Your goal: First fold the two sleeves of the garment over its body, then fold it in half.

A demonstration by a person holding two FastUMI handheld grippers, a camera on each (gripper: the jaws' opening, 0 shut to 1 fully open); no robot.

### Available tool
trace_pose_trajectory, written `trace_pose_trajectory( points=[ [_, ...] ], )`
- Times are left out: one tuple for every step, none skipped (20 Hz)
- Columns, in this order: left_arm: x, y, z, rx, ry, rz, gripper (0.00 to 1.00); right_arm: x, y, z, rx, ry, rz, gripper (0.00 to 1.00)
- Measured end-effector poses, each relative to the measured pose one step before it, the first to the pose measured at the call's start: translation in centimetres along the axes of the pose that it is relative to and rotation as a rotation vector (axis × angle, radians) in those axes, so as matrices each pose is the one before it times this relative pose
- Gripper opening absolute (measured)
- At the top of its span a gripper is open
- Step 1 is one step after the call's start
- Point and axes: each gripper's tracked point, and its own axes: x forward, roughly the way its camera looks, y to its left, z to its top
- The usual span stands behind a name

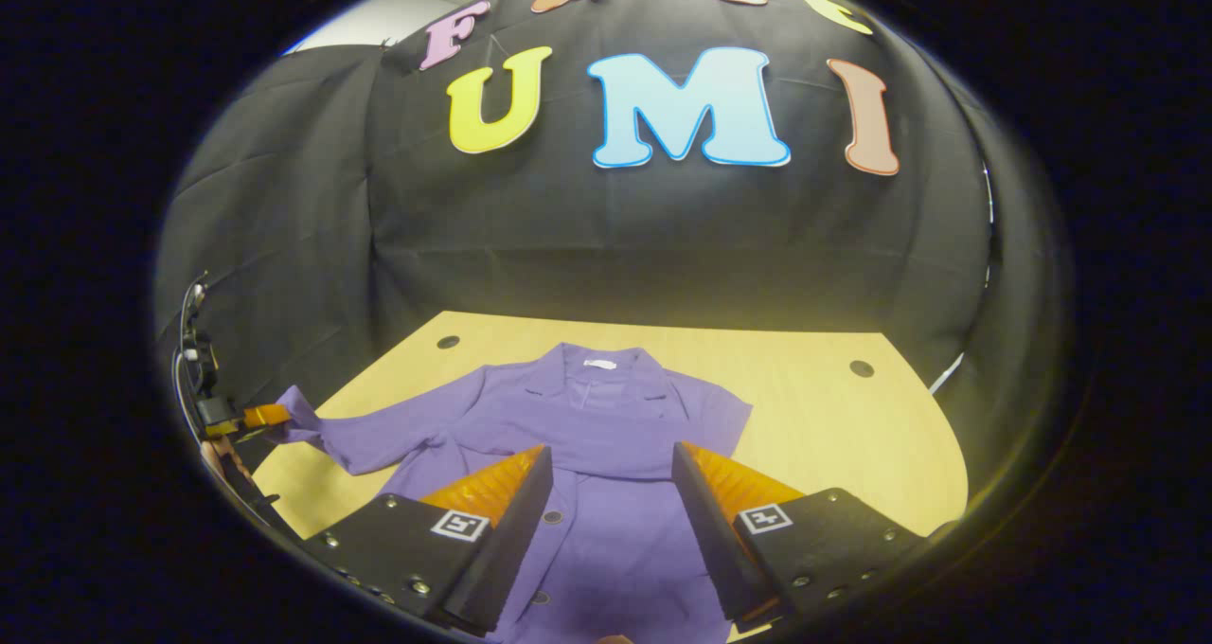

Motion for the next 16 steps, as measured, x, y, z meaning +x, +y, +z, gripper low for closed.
trace_pose_trajectory(
  points=[
    [0.037,-1.57,0.268,0.0148,0.00027,-0.02326,0.07,0.028,-0.517,-0.226,0.00475,0.00081,-0.00341,0.81],
    [-0.105,-1.567,0.265,0.01603,-0.00106,-0.01932,0.06,-0.087,-0.592,-0.192,0.00584,0.00039,-0.00362,0.81],
    [-0.032,-1.59,0.176,0.01557,0.00166,-0.02322,0.06,-0.063,-0.445,-0.189,0.00843,0.002,-0.00263,0.81],
    [0.03,-1.623,0.152,0.0142,0.00286,-0.02043,0.07,-0.035,-0.532,-0.172,0.00786,0.00182,-0.00288,0.8],
    [0.039,-1.622,0.077,0.01243,0.00342,-0.02425,0.07,0.022,-0.731,-0.152,0.00734,0.00058,-0.00575,0.8],
    [0.126,-1.617,0.142,0.01098,0.00191,-0.01954,0.07,-0.053,-0.7,-0.011,0.00662,-0.00142,-0.00668,0.8],
    [0.156,-1.467,0.133,0.00804,0.00042,-0.01765,0.07,-0.009,-0.626,-0.056,0.00697,-0.00124,-0.00659,0.8],
    [0.086,-1.734,0.16,0.00772,-0.00032,-0.02102,0.07,-0.024,-0.665,0.025,0.00707,-0.00246,-0.00666,0.8],
    [0.221,-2.1,0.303,0.01119,-0.00149,-0.0245,0.07,-0.022,-0.674,0.059,0.00528,-0.00263,-0.00537,0.8],
    [0.286,-1.821,0.216,0.0126,-0.00063,-0.02361,0.07,0.006,-0.54,-0.036,0.0042,-0.00123,-0.00505,0.81],
    [0.529,-2.029,-0.081,0.01642,0.00372,-0.02535,0.07,-0.002,-0.534,-0.002,0.00217,-0.00005,-0.00255,0.8],
    [0.348,-1.968,0.135,0.01104,0.00014,-0.0257,0.06,0.055,-0.506,-0.076,0.00089,0.00162,-0.00216,0.81],
    [0.416,-2.116,-0.023,0.01448,0.00364,-0.02626,0.07,-0.019,-0.383,-0.017,-0.0005,0.00172,-0.00165,0.8],
    [0.433,-1.572,-0.042,0.01412,0.00292,-0.02003,0.06,-0.035,-0.401,-0.107,-0.00098,0.00173,-0.00135,0.81],
    [0.684,-1.936,0.159,0.01071,0.00189,-0.0227,0.06,-0.084,-0.424,0.023,-0.00136,0.00058,-0.0012,0.8],
    [0.641,-1.72,-0.025,0.00724,0.00136,-0.02056,0.07,-0.011,-0.375,-0.071,-0.0031,0.00076,-0.00153,0.8]
  ],
)
